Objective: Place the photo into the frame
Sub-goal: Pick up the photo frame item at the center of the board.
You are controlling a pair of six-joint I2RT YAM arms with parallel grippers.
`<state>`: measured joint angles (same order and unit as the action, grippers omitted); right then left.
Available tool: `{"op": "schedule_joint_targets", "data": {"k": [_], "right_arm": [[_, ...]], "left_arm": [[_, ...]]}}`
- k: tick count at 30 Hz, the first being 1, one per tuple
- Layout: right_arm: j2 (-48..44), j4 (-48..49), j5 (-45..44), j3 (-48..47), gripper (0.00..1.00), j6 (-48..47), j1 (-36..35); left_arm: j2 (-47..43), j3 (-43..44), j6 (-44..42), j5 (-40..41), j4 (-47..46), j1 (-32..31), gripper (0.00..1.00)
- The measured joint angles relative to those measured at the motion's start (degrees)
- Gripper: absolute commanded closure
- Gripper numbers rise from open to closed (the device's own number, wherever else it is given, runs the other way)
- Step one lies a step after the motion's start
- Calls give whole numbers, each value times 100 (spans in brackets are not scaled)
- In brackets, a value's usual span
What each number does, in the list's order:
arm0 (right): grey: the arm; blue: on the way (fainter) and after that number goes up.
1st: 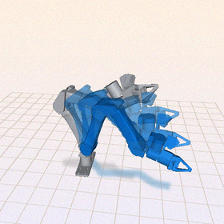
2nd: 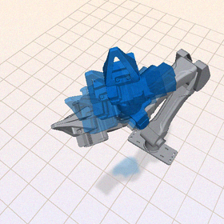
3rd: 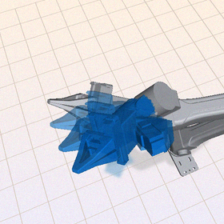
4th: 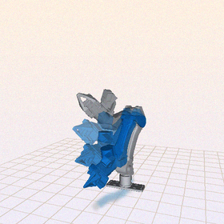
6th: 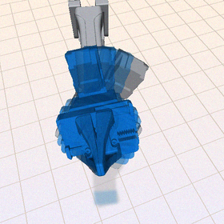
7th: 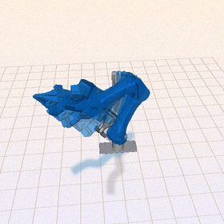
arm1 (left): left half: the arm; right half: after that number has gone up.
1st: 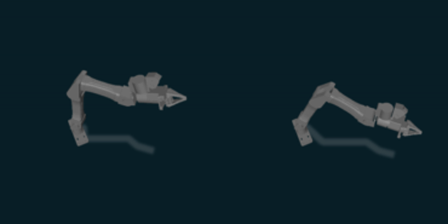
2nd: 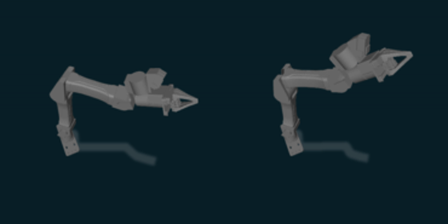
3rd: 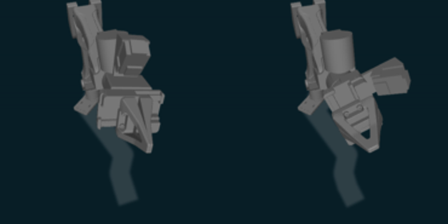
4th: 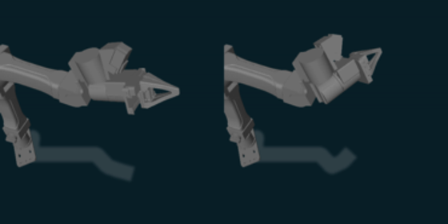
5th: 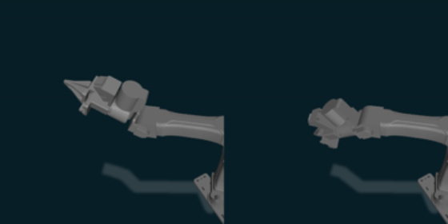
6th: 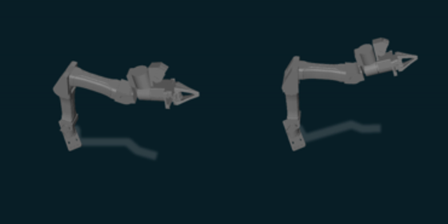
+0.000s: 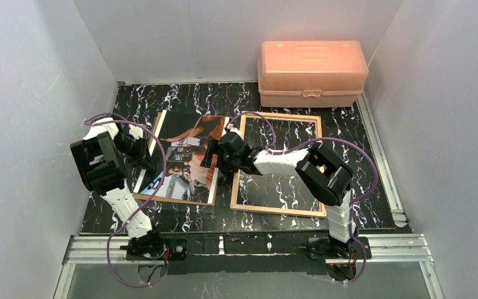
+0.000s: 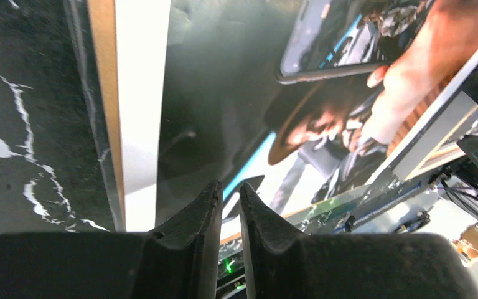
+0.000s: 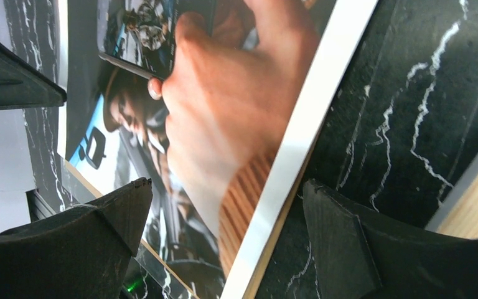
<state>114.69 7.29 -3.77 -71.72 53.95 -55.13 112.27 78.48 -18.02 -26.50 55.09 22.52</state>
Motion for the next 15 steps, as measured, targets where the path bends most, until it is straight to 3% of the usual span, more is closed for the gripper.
{"op": "schedule_joint_targets", "data": {"k": [3,7,12,15], "right_arm": [[-116,-92,4,114,1,-4,13],[-376,-120,-2,448,1,26,35],[-452,-157,11,525,1,37,44],[-452,-157,17,525,1,39,42]], "left_arm": [[0,59,-35,-70,212,0,84],[-11,525,-94,20,481,13,74],[-313,815,-175,647,260,52,58],[-435,719,-197,1086,-37,61,58]]}}
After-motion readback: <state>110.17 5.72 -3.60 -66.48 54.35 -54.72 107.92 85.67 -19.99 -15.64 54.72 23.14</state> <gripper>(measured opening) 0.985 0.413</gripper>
